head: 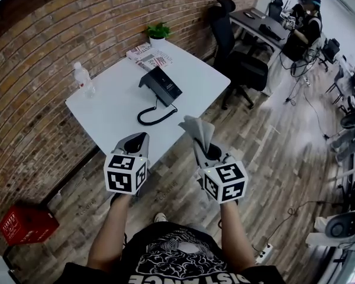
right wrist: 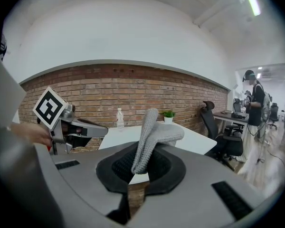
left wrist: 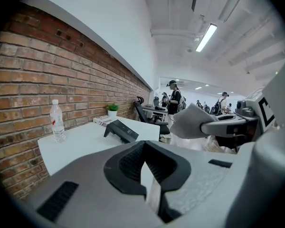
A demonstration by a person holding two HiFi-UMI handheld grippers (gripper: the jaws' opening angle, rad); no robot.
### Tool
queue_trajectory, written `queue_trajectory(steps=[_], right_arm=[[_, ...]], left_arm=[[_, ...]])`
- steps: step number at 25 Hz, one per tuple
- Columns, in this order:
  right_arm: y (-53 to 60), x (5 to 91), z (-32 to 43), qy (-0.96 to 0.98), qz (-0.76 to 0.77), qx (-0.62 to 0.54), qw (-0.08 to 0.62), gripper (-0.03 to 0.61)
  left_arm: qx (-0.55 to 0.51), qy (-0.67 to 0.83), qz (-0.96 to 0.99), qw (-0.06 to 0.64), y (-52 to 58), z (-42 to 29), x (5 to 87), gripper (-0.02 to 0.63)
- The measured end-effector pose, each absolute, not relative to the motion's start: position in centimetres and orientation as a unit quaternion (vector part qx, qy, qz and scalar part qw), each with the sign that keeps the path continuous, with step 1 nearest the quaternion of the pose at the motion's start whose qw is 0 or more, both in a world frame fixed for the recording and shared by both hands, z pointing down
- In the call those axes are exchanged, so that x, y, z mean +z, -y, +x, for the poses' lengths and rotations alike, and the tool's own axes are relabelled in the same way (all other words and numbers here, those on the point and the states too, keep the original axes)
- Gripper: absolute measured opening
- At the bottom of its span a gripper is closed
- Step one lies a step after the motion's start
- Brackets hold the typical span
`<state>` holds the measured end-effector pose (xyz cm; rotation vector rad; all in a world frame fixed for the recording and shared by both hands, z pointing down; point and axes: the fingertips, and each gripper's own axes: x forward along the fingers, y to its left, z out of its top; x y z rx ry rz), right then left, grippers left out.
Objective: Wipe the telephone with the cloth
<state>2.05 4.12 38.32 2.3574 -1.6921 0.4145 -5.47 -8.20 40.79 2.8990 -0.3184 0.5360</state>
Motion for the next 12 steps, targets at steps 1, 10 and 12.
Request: queue_trajectory(steps=[1,10,12], right_arm=[[-3.7,38.4,2.2,0.576,0.798,0.141,0.106,0.011],[0.7,39.2,5.2,0.596,0.785,0.137,0.100,0.011],[1.8,39.5,6.1,0.605,0.778,0.135,0.102,0.011]], left_arm=[[0.180,0.108,0.974,0.088,8.6,-5.4,40.9,0.006],[0.191,0.138,0.968,0.088,12.2,-4.2,42.3,0.006],[0.191,0.149,0.966,0.087,13.0,-3.7,42.6,0.006]])
